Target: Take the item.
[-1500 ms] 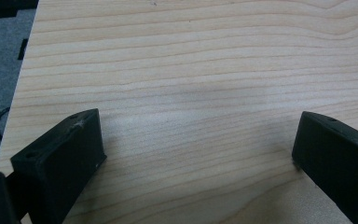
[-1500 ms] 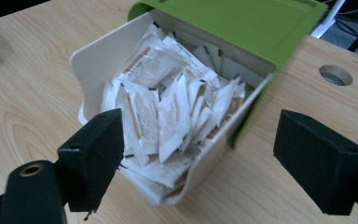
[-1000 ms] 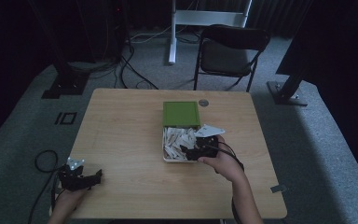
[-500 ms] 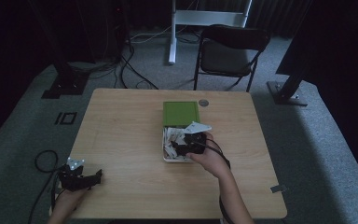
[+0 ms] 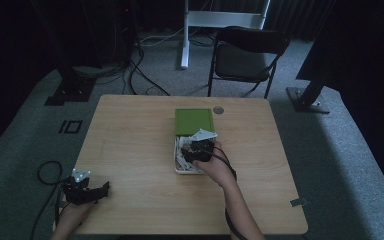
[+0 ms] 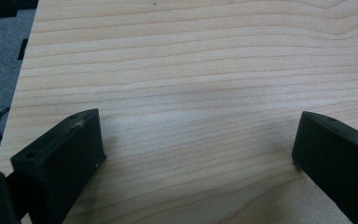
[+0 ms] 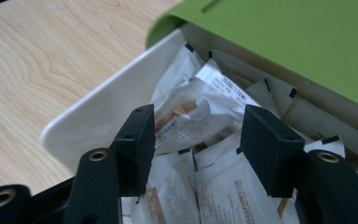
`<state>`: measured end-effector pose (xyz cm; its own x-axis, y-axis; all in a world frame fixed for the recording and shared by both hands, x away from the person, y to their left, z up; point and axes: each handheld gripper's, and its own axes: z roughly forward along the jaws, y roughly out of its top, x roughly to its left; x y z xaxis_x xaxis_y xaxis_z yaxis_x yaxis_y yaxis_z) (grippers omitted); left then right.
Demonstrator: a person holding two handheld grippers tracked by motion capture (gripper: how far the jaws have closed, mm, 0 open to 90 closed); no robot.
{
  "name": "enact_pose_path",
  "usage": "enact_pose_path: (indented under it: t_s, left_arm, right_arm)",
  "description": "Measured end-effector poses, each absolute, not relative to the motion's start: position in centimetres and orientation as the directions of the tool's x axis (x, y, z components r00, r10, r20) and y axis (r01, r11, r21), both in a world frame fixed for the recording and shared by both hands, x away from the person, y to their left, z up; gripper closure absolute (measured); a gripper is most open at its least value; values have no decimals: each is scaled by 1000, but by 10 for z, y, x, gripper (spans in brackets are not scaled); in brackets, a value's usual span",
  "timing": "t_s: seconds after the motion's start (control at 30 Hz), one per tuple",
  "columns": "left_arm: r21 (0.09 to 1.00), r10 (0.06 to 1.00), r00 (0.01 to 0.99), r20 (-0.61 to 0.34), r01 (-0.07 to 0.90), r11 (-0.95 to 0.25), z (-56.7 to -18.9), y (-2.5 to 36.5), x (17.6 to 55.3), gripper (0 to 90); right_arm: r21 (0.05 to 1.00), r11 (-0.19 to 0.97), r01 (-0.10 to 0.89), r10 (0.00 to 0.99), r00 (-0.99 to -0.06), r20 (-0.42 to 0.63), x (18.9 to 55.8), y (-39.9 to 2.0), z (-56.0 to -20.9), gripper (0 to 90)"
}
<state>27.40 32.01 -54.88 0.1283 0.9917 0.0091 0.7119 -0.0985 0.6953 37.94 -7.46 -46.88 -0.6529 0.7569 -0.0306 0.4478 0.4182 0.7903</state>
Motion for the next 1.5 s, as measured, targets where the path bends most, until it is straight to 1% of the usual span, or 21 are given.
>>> enact_pose_path:
  t_s: [0.3,0.47,0.67,0.77,0.9,0.97,1.1,1.23,1.27,1.37,1.4,1.43,1.47,1.5]
  left_arm:
    - [695,992,128,9,712,-98,-549,320,274,28]
    - [695,992,128,9,712,-99,-549,320,274,28]
    - [696,992,128,9,712,-98,-549,320,274,28]
    - [694,992,129,10,713,-100,-549,320,274,28]
    - [695,992,128,9,712,-98,-549,320,274,28]
    - [695,992,128,9,712,-98,-549,320,274,28]
    - [696,992,129,9,712,-99,-549,320,274,28]
    - [695,992,128,9,712,-98,-549,320,274,28]
    - [694,992,129,10,713,-100,-549,320,274,28]
    - [695,992,128,9,712,-98,-549,320,274,28]
    - [694,992,129,10,712,-100,-549,320,274,28]
    - [695,992,130,10,712,-100,-549,320,274,28]
    - [694,992,129,10,713,-100,-549,320,274,28]
    - [695,992,128,9,712,-98,-549,320,274,28]
  right_arm:
    - [784,409,466,754,-657,-3,382,-67,-473,456]
    - [767,414,489,751,-660,15,384,-64,-477,429]
    - [748,435,502,748,-663,10,387,-59,-482,446]
    - [754,418,507,749,-661,30,388,-59,-482,532]
    - [753,425,502,736,-676,35,386,-64,-479,706]
    - [757,425,496,730,-682,36,385,-67,-477,811]
    - [761,406,506,733,-677,59,385,-71,-474,877]
    - [753,434,494,717,-696,43,383,-71,-472,898]
    - [758,439,483,709,-704,38,382,-70,-472,896]
    - [755,437,489,709,-704,46,382,-70,-472,891]
    - [761,401,510,731,-679,70,383,-70,-473,672]
    - [761,401,510,731,-679,70,383,-70,-473,672]
    - [764,384,519,737,-670,85,383,-70,-474,599]
    - [766,366,528,749,-656,94,384,-70,-474,573]
